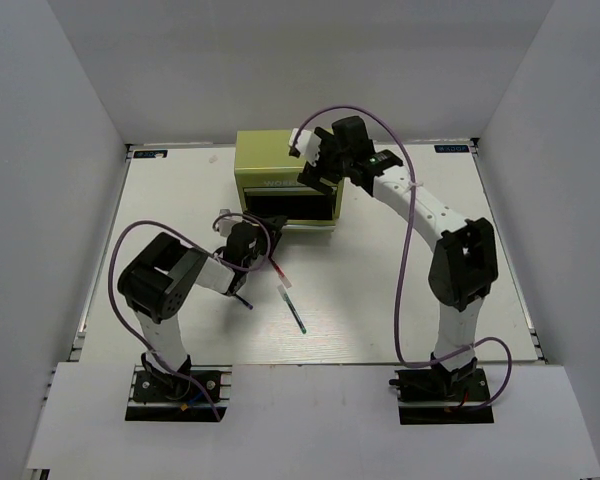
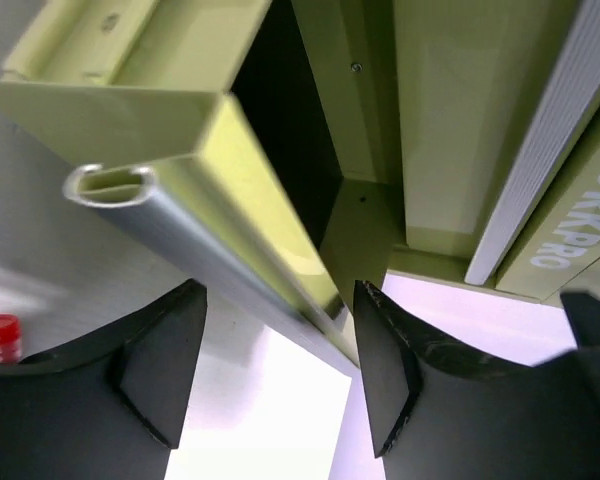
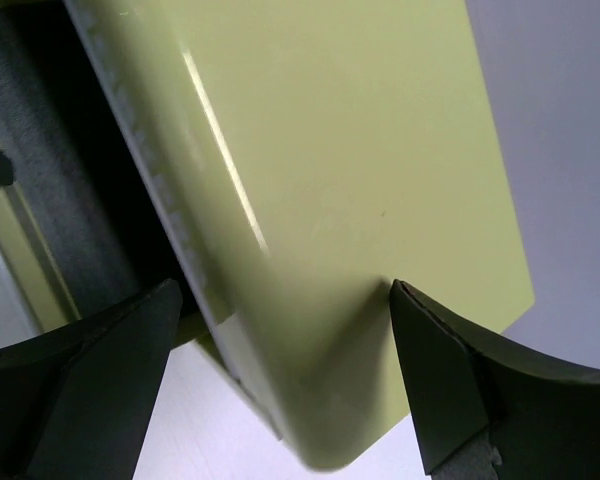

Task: Sort the stationery into containers
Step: Open the drawer in the storage box, then pick up the pen from the center of the board.

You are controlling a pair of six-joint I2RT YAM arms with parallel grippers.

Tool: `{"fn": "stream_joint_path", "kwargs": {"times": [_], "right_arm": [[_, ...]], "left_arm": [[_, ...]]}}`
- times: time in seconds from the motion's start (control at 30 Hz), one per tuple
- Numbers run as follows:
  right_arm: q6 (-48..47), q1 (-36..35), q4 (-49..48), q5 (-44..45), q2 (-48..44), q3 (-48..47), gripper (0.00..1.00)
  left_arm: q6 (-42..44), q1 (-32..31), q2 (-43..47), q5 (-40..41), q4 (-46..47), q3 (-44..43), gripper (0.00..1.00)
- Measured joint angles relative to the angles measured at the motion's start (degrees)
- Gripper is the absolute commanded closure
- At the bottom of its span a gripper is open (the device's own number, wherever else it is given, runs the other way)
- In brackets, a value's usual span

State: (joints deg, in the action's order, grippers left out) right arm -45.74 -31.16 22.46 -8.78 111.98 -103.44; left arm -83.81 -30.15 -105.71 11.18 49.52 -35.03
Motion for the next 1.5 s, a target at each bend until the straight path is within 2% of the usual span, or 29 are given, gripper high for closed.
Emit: {"fn": "stream_joint_path", "kwargs": {"times": [0.27, 0.43, 0.7, 0.77, 0.9, 0.93, 1.0, 1.03, 1.1, 1.2, 1.23, 1.3, 1.33, 1.5], "right_arm": [[0.37, 0.35, -3.87, -2.45, -12.02, 15.26, 0.09], [0.39, 0.37, -4.63, -5.44, -17.90, 21.84, 0.09], [2.47, 0.26, -3.06, -18.10, -24.28, 29.07, 0.09], [3.82, -0.20, -2.60, -21.44, -25.83, 31.30, 0.18], [6.19, -3.21, -2.40, -23.69, -26.32, 34.69, 0.48], [6.84, -4.48, -2.16, -23.67, -26.27, 35.63, 0.62], [8.07, -7.26, -1.44, -23.32, -25.49, 36.46, 0.72], [9.18, -8.74, -1.40, -22.75, -24.61, 36.48, 0.77], [11.23, -11.43, -1.53, -21.77, -22.51, 36.44, 0.82], [14.73, -15.02, -1.29, -19.19, -17.18, 34.77, 0.79], [16.02, -15.93, -1.22, -18.10, -15.15, 33.73, 0.70], [18.51, -17.88, -1.62, -14.99, -11.32, 31.67, 0.69], [19.52, -18.73, -1.70, -13.46, -9.84, 30.75, 0.63], [25.99, -22.91, -3.10, -4.22, -3.26, 26.73, 0.56]], "left_arm": [[4.24, -0.07, 5.01, -2.56, -9.68, -2.69, 0.28], [5.95, -0.07, 10.43, -4.63, -18.80, -2.84, 0.27], [9.77, -0.09, 22.36, -8.35, -37.44, -2.36, 0.27], [10.84, -0.09, 26.43, -8.83, -42.16, -0.63, 0.27], [12.20, -0.09, 34.64, -8.81, -53.16, 2.60, 0.24], [12.44, -0.09, 36.63, -8.70, -56.26, 2.86, 0.22], [12.70, -0.09, 40.37, -8.26, -61.59, 2.99, 0.22], [12.85, -0.09, 42.36, -7.78, -64.26, 3.02, 0.17], [12.96, -0.07, 46.25, -6.86, -68.83, 3.04, 0.17], [13.07, -0.02, 52.59, -4.92, -75.38, 3.06, 0.05], [12.94, -0.02, 54.49, -4.15, -77.48, 3.04, 0.00], [12.39, 0.00, 57.40, -2.75, -81.53, 3.02, 0.00], [12.07, 0.00, 58.40, -2.27, -83.69, 3.02, 0.00], [9.60, 0.00, 61.40, -0.90, -91.60, 3.10, 0.00]]}}
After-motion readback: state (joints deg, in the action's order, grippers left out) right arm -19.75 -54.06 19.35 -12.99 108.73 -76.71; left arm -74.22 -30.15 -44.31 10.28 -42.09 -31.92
